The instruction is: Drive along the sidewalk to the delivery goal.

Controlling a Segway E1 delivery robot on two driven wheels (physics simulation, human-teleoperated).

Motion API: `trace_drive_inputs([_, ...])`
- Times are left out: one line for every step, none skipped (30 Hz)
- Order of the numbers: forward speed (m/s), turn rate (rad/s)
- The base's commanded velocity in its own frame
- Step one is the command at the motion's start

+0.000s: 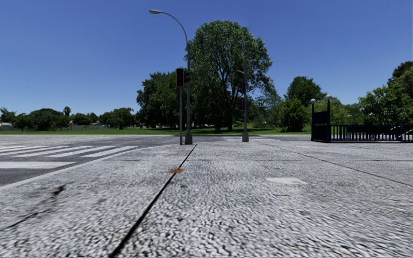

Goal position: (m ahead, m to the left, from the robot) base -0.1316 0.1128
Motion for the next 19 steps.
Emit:
trace_drive_inputs([0.00,0.00])
trace_drive_inputs([0.00,0.00])
trace_drive_inputs([0.00,0.00])
trace_drive_inputs([0.00,0.00])
trace_drive_inputs([0.00,0.00])
trace_drive_inputs([0.00,0.00])
trace_drive_inputs([0.00,0.00])
trace_drive_inputs([0.00,0.00])
trace_drive_inputs([0.00,0.00])
trace_drive_inputs([0.00,0.00])
trace_drive_inputs([0.00,0.00])
trace_drive_inputs([0.00,0.00])
trace_drive_inputs([0.00,0.00])
trace_drive_inputs([0.00,0.00])
trace_drive_inputs([0.00,0.00])
trace_drive_inputs([0.00,0.00])
trace_drive_inputs([0.00,0.00])
trace_drive_inputs([0.00,0.00])
trace_drive_inputs([0.00,0.00])
